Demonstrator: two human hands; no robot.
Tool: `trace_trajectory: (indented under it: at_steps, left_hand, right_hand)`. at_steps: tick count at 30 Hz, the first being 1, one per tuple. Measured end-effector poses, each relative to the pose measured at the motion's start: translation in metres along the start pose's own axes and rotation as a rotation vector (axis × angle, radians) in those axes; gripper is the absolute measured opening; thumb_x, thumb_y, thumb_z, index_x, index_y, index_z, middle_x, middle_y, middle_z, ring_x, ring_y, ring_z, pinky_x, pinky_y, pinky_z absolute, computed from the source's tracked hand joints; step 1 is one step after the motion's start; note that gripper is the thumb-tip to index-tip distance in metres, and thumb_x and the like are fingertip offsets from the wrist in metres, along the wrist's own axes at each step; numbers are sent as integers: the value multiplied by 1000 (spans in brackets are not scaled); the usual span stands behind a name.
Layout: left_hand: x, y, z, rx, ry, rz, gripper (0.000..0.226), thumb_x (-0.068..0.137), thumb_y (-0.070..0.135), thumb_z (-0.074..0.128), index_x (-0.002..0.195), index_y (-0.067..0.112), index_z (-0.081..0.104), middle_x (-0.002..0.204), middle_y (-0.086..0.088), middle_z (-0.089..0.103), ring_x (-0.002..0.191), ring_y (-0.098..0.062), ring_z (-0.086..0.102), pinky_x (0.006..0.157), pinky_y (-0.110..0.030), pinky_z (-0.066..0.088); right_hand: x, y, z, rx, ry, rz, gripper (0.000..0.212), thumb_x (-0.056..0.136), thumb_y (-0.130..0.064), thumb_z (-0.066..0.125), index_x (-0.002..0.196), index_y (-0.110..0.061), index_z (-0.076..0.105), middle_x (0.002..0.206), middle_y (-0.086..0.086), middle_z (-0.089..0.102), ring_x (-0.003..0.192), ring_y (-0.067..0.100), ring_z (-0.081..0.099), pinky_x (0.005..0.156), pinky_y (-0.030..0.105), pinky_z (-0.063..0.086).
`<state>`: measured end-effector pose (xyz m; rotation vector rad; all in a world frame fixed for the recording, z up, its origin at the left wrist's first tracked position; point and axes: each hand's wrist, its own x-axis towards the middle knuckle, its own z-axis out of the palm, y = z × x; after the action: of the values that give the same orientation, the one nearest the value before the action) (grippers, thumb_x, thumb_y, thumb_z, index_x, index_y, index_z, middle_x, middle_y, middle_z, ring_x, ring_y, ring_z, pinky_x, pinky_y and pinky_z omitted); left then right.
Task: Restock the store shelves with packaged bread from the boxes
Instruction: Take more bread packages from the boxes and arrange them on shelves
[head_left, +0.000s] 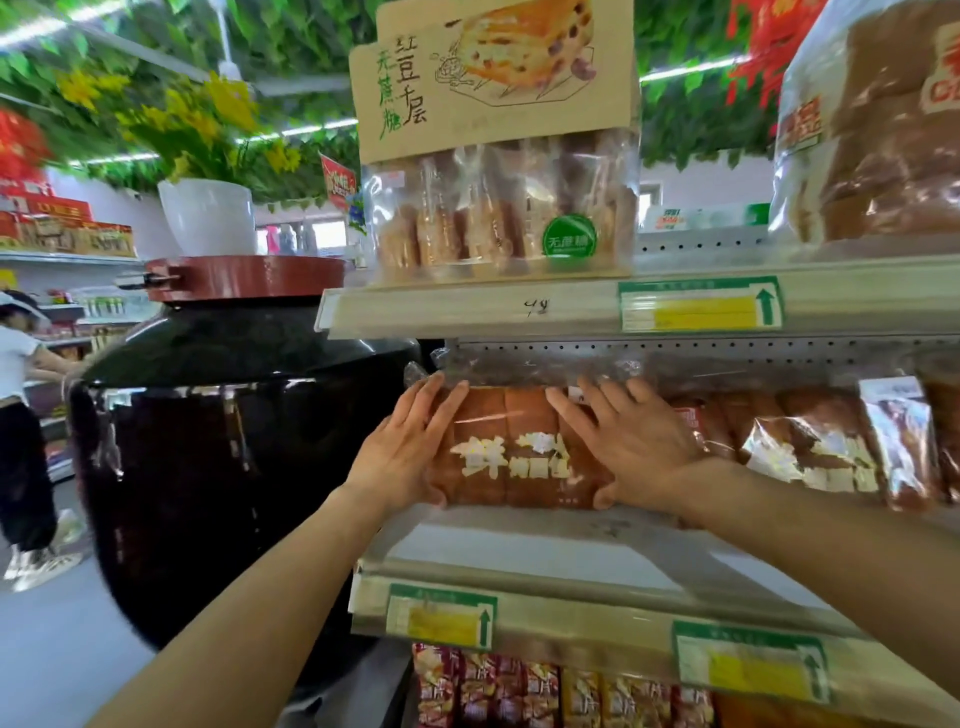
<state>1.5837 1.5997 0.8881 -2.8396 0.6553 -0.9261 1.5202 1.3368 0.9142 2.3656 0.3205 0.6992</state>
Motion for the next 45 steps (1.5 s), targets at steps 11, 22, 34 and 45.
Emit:
trace_trajectory:
  at_steps: [11,22,34,45]
  left_hand:
    - [25,-4,11,129,-26,-36,143,57,64,83,156,23,-11,160,-1,9,148,-21,11,112,-34,37]
    - [13,70,-12,-466,78,-81,103,79,22,77,158,21,11,160,-3,16,148,-22,14,120,-35,17]
    - [31,219,-11,-1118,-127,-302,92,78,51,76,152,20,31,148,0,49,132,-22,50,109,-36,39]
    - [53,239,-3,-1133,-81,-389,60,90,14,71,144,14,45,128,-3,65,121,-23,59,106,-34,42]
  right_hand:
    - [15,11,20,-1,-39,44,134,67,-86,50,149,-12,-25,161,22,4,149,36,9,118,58,-3]
    - [-48,27,12,199,197,14,100,72,-68,66,151,-18,31,154,11,36,140,28,39,115,52,14]
    - [-158,121,56,1017,139,1046,95,76,-46,78,148,-18,23,137,14,51,127,39,49,104,49,42]
    - [-172,141,85,1407,-44,1016,63,83,-22,77,137,-13,47,125,1,62,102,19,56,89,25,39]
